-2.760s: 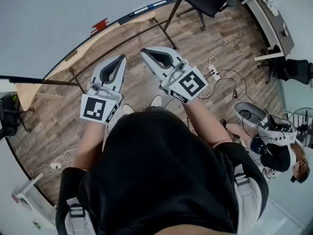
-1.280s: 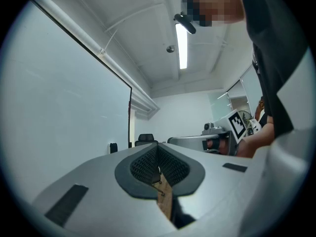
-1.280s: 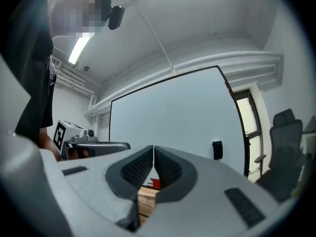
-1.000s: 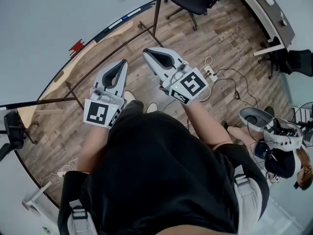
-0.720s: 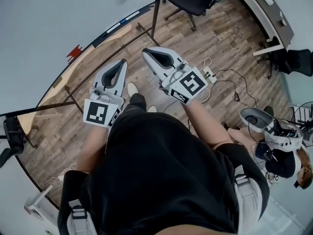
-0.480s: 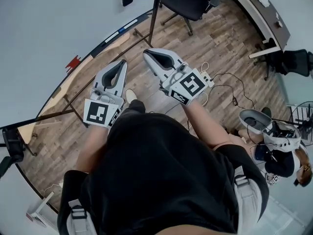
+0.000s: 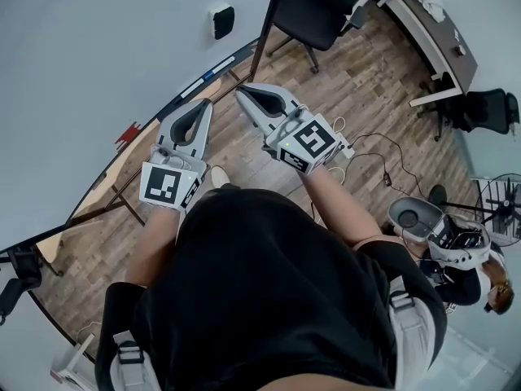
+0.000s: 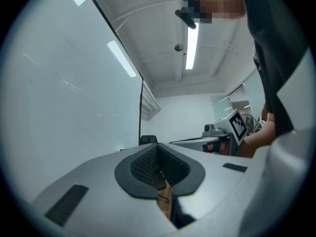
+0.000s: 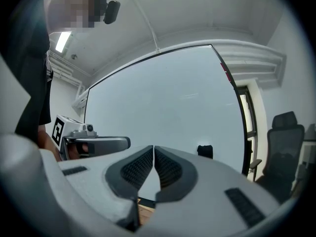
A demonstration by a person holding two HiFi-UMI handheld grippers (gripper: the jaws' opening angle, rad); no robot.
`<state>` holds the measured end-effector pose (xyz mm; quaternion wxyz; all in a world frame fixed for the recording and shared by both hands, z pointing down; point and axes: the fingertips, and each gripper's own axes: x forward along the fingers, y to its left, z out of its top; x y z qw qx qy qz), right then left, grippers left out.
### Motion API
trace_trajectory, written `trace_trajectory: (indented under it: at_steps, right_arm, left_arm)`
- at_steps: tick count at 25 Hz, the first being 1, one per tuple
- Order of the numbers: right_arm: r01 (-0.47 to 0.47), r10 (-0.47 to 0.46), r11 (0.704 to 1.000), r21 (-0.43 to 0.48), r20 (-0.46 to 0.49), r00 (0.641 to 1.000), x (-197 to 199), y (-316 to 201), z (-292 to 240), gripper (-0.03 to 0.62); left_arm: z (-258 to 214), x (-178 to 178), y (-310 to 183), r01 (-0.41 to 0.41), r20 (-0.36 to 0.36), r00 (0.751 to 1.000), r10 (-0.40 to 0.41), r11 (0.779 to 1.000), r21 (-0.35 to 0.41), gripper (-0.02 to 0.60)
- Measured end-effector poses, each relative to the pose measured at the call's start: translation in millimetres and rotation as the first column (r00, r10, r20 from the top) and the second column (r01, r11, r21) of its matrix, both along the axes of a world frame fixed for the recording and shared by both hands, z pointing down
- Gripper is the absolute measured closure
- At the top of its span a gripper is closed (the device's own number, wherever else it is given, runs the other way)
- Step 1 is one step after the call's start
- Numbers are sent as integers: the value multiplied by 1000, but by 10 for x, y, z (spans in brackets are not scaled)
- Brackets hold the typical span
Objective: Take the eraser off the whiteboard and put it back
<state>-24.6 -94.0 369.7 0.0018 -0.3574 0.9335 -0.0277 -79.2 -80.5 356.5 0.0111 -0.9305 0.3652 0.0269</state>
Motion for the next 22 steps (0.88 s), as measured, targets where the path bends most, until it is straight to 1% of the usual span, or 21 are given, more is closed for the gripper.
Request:
trace_trajectory:
  at_steps: [7, 12, 18, 19, 21, 22]
  right_arm:
    - [-63, 63, 998, -22, -3, 998, -103, -537, 27, 588]
    - [-124, 124, 992, -32, -6, 992, -137, -809, 119, 559]
    - [-185, 185, 982, -37, -17, 983, -47, -1101, 169, 471]
    - [-188, 188, 981, -39, -18, 982, -33, -1151, 183, 444]
    - [-193, 193, 980, -43, -21, 981, -6, -1250, 221, 367]
    - [-196, 195, 980, -43, -23, 980, 10, -1303, 240, 341]
  left_arm:
    - [32, -138, -505, -22, -1, 1000, 22, 999, -24, 586]
    - [103, -215, -735, -40, 2, 999, 40, 999, -30, 586]
    - [179, -208, -951, -35, 1, 999, 36, 998, -54, 586]
    - [193, -199, -986, -33, 2, 999, 33, 998, -56, 586]
    - [228, -180, -1048, -25, 5, 1000, 25, 998, -62, 586]
    - [241, -173, -1079, -17, 6, 1000, 18, 998, -62, 586]
